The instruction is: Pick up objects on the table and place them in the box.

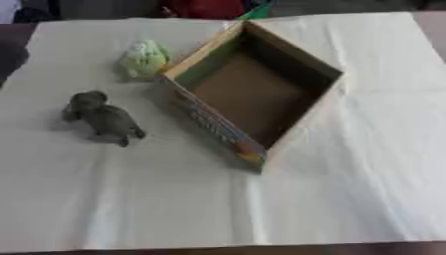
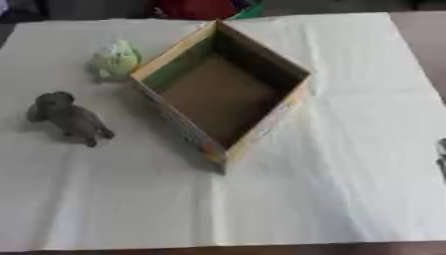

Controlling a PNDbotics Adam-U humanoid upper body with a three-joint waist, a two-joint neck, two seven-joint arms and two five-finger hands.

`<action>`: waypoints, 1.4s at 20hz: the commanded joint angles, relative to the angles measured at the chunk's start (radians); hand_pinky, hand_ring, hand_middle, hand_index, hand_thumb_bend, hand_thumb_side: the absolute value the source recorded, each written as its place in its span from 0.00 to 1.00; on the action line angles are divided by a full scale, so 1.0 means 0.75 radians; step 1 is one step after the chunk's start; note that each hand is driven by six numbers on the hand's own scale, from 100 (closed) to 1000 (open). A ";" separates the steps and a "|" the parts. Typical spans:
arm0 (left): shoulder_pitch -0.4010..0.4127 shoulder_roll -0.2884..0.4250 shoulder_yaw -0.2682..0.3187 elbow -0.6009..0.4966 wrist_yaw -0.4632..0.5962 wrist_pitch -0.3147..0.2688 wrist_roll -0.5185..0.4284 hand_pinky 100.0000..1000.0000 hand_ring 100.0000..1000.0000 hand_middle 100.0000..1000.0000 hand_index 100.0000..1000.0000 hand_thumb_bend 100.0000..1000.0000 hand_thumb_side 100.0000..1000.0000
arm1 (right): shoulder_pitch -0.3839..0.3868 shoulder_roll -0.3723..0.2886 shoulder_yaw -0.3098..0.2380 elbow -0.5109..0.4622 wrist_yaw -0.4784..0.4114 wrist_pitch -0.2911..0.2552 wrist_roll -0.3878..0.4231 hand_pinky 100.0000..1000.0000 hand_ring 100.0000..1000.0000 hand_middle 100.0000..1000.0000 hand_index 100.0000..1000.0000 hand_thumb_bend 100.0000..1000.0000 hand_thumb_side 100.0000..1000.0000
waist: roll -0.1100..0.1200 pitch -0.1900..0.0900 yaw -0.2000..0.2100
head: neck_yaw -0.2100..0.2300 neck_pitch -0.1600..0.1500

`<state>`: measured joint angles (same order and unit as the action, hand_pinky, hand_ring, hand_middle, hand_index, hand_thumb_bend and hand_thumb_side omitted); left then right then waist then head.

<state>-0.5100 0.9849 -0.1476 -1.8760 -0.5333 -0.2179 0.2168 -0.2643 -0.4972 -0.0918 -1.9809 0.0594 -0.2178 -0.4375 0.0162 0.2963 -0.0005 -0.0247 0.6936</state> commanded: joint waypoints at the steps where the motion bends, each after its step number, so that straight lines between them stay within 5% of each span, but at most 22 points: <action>1: -0.019 0.146 0.002 0.002 -0.061 -0.036 -0.061 0.50 0.77 0.79 0.96 0.80 1.00 | -0.019 -0.041 -0.002 -0.025 -0.005 -0.005 0.009 0.77 1.00 0.68 0.81 0.00 0.95 | -0.006 -0.013 -0.005 | 0.015 -0.013; 9: -0.015 0.199 -0.033 0.010 -0.207 -0.067 -0.207 0.55 0.81 0.82 0.98 0.76 0.98 | -0.032 -0.038 0.005 -0.025 -0.009 -0.008 0.019 0.77 1.00 0.68 0.81 0.00 0.96 | -0.016 0.011 -0.017 | 0.023 -0.041; 18: -0.089 0.127 -0.163 0.142 -0.378 -0.170 -0.378 0.61 0.85 0.83 1.00 0.72 0.85 | -0.037 -0.032 0.012 -0.025 -0.012 -0.005 0.031 0.77 1.00 0.68 0.81 0.00 0.96 | -0.018 0.014 -0.024 | 0.027 -0.046; 28: -0.172 0.038 -0.216 0.209 -0.478 -0.288 -0.568 0.62 0.85 0.87 1.00 0.73 0.75 | -0.034 -0.027 0.013 -0.025 -0.011 -0.001 0.036 0.77 1.00 0.68 0.81 0.00 0.96 | -0.017 0.018 -0.024 | 0.026 -0.049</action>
<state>-0.6236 0.9942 -0.3122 -1.7153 -0.8897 -0.4290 -0.1920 -0.2816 -0.4970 -0.0787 -1.9809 0.0554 -0.2182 -0.4131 0.0030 0.3263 -0.0186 -0.0063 0.6664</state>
